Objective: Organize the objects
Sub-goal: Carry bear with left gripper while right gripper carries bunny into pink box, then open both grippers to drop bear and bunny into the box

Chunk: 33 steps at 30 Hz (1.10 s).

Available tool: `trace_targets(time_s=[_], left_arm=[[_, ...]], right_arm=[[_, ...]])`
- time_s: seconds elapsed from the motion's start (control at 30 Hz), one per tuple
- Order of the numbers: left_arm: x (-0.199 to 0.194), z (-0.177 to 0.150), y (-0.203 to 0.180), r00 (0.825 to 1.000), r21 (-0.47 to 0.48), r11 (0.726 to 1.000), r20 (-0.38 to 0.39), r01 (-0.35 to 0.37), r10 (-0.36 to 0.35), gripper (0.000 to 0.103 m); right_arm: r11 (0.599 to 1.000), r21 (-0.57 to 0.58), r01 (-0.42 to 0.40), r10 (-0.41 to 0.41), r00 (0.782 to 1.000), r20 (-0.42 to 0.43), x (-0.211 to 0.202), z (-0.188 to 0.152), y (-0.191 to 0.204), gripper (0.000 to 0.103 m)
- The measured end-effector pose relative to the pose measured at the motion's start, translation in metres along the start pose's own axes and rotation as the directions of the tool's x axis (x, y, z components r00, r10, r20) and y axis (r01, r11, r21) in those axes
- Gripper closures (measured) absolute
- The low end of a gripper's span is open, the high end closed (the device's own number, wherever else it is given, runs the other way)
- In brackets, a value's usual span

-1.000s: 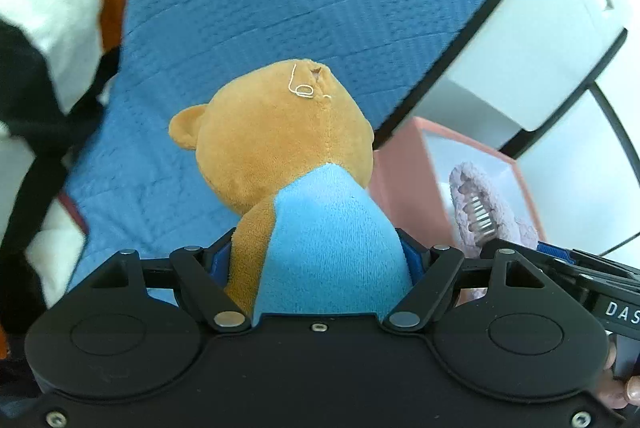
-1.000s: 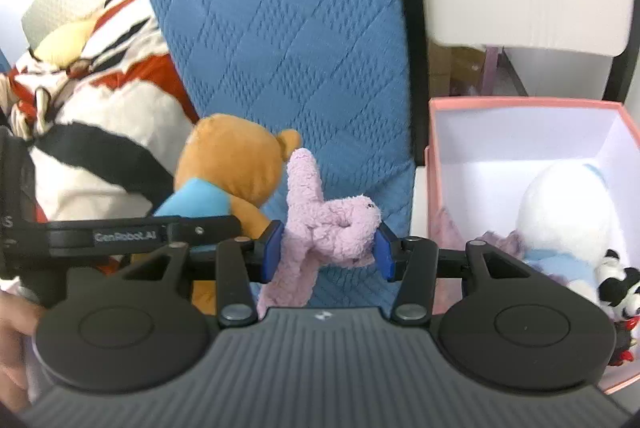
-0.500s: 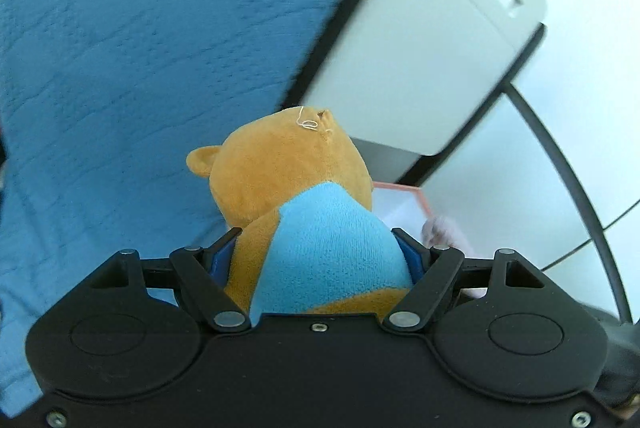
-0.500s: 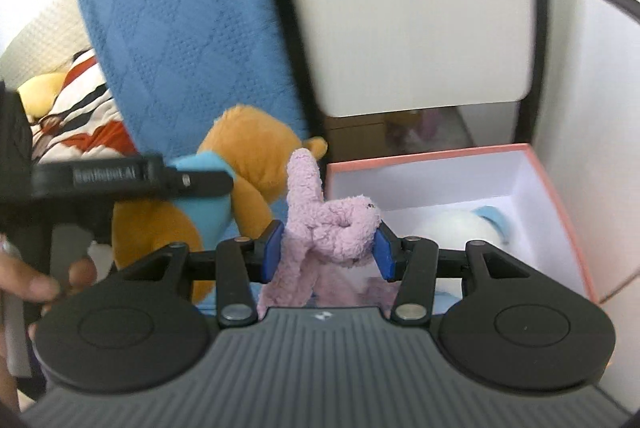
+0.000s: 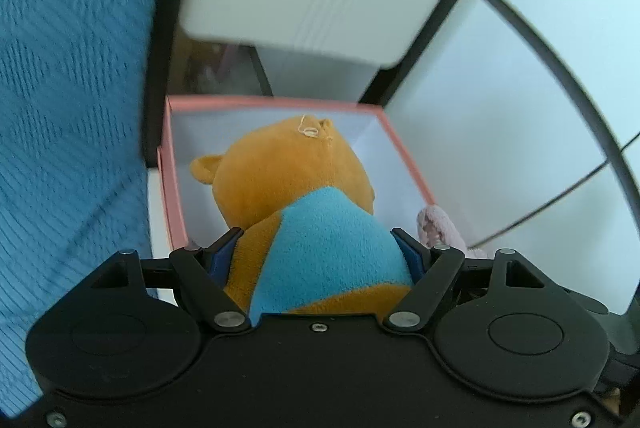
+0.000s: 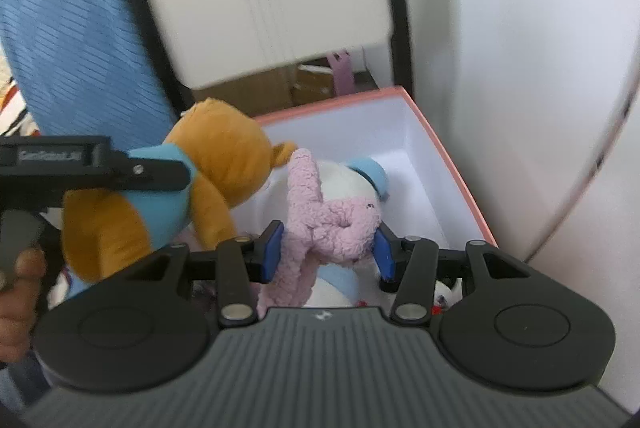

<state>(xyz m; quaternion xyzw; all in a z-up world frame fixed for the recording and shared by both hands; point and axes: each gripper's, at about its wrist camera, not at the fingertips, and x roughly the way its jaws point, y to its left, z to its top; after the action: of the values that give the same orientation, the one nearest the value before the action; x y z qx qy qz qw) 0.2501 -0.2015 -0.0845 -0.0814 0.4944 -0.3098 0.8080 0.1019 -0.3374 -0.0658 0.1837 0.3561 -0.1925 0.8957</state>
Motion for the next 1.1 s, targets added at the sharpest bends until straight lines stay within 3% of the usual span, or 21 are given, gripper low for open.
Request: trace_targets(time_s=[0.27,0.5,0.63,0.87,1.1], left_arm=[[0.012,-0.027,0.008,0.998,0.012,1.0,-0.068,-0.01,0.011,0.025],[-0.004,-0.024,0.001,0.998,0.028,1.0,-0.062,-0.012,0.013,0.016],[-0.035,-0.012,-0.008,1.0,0.051,0.999,-0.015,-0.003,0.004,0.013],[-0.116,0.002,-0.029,0.995,0.122,0.992,0.104,-0.025,0.012,0.004],[-0.187,-0.009,-0.033,0.981,0.158,0.987,0.195,-0.032,0.0,0.001]], right_arm=[[0.996,0.084,0.029,-0.021,0.995,-0.096,0.043,-0.043,-0.04,0.052],[0.994,0.109,0.017,-0.008,0.996,-0.086,0.041,-0.032,-0.041,0.05],[0.997,0.081,0.0,0.001,1.0,-0.006,0.004,-0.011,-0.025,0.05],[0.991,0.091,-0.096,0.085,0.99,0.114,-0.072,0.036,0.0,0.05],[0.986,0.052,-0.156,0.145,0.973,0.178,-0.137,0.046,0.032,0.05]])
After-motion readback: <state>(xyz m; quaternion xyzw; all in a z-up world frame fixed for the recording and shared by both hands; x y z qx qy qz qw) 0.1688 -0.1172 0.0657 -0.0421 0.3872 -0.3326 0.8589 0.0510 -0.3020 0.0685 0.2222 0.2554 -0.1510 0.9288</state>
